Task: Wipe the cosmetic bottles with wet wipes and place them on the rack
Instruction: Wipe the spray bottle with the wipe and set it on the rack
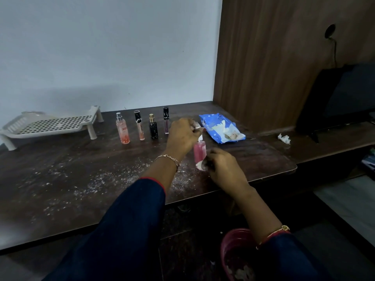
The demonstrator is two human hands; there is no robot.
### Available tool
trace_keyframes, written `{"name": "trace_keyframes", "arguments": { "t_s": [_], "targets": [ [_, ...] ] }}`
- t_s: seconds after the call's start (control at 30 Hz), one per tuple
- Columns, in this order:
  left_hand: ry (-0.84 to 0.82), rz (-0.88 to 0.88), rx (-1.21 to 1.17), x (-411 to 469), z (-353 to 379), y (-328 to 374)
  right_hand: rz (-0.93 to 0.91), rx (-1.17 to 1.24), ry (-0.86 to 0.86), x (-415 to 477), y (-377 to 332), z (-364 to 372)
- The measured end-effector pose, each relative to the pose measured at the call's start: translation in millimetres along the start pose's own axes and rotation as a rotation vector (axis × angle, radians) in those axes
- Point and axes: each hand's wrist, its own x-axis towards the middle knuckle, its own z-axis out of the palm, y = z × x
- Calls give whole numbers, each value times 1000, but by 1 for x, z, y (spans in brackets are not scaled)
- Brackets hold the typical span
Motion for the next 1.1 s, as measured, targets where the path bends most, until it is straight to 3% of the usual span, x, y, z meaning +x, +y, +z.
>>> {"name": "trace_keyframes", "arguments": {
  "t_s": [0.1,0.23,0.47,0.63,0.77,1.1],
  "targets": [
    [-1,2,0,-1,0,3,75,6,16,3,5,-11],
    [-11,15,45,0,-1,6,96,176,346,20,2,-21],
    [32,-29,67,0,-1,4,-143,62,215,20,-13,-9],
    [-8,-129,-66,4,-2,0,-114,-14,102,-2,-2,5],
    [-7,-94,-69,2,-2,1,-88,22,81,-12,6,6],
    [-183,-162,-163,-2,-14,-2,-20,149,172,9,14,-7]
  ]
}}
